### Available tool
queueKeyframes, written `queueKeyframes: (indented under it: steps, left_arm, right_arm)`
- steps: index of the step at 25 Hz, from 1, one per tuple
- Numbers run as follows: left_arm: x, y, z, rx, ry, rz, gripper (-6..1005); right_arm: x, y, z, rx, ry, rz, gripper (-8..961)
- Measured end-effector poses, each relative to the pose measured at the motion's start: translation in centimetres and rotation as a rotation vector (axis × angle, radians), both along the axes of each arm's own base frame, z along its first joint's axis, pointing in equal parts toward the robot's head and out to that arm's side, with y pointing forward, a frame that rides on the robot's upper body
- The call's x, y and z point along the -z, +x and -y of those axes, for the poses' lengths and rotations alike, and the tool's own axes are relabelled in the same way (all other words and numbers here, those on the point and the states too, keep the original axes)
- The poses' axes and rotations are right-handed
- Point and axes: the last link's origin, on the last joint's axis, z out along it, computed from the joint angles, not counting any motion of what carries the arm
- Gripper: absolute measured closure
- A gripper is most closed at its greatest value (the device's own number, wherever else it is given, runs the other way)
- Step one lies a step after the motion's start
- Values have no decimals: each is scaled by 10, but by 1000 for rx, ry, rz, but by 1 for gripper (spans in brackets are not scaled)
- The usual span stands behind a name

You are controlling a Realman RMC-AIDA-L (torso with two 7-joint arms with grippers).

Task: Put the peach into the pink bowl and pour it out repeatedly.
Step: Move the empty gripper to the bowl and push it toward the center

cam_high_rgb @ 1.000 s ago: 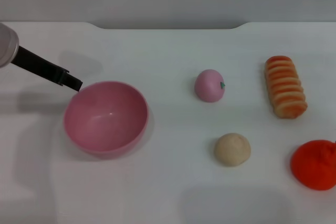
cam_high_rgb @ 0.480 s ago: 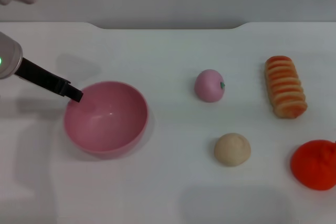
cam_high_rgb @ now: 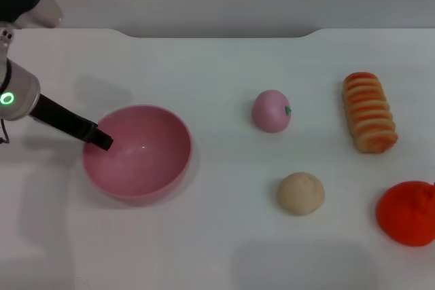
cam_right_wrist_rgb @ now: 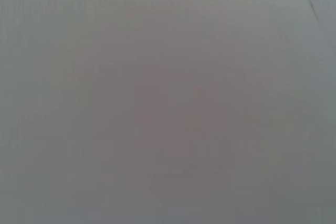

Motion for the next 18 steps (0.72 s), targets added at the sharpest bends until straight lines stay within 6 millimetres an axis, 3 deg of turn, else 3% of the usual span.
queueKeyframes:
  steps: [18]
  left_arm:
    - [11, -10, -1, -11, 14, -4, 437]
  right_arm:
    - [1, -2, -1, -6, -3, 3, 408]
